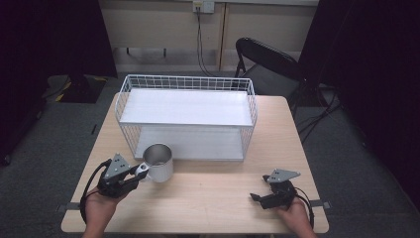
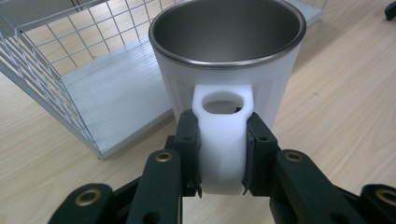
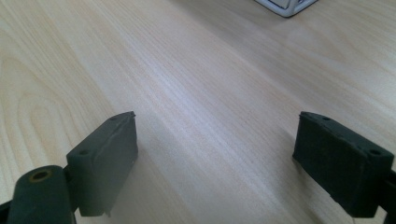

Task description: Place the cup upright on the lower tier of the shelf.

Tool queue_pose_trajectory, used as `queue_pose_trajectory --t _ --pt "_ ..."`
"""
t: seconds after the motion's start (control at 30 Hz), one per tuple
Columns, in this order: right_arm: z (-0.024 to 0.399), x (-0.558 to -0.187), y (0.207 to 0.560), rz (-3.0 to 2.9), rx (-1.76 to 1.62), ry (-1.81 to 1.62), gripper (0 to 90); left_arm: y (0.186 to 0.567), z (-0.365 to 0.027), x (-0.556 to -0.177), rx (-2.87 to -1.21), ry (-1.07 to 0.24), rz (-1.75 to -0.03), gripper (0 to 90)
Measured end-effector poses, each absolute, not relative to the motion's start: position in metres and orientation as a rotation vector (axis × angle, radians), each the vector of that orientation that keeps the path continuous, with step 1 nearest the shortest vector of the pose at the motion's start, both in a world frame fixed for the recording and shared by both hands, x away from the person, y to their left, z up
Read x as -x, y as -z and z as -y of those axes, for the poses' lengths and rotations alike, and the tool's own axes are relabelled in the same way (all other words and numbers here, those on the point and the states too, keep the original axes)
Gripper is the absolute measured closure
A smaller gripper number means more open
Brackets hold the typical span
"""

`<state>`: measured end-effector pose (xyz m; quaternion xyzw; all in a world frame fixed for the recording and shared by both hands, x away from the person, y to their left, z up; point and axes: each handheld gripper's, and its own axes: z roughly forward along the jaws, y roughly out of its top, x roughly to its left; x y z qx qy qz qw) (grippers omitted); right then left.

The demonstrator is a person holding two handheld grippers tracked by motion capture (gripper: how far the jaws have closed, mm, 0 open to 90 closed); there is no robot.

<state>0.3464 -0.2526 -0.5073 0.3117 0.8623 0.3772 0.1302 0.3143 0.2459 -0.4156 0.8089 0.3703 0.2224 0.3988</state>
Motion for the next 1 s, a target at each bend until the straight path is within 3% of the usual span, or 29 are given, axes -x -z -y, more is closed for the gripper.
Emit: queue_pose_trajectory --t 1.0 --pt "0.253 -0.346 0.507 -2.504 -0.909 -1.096 12.7 0.415 -0.229 -0.341 -2.011 -0.578 -0.985 72.0"
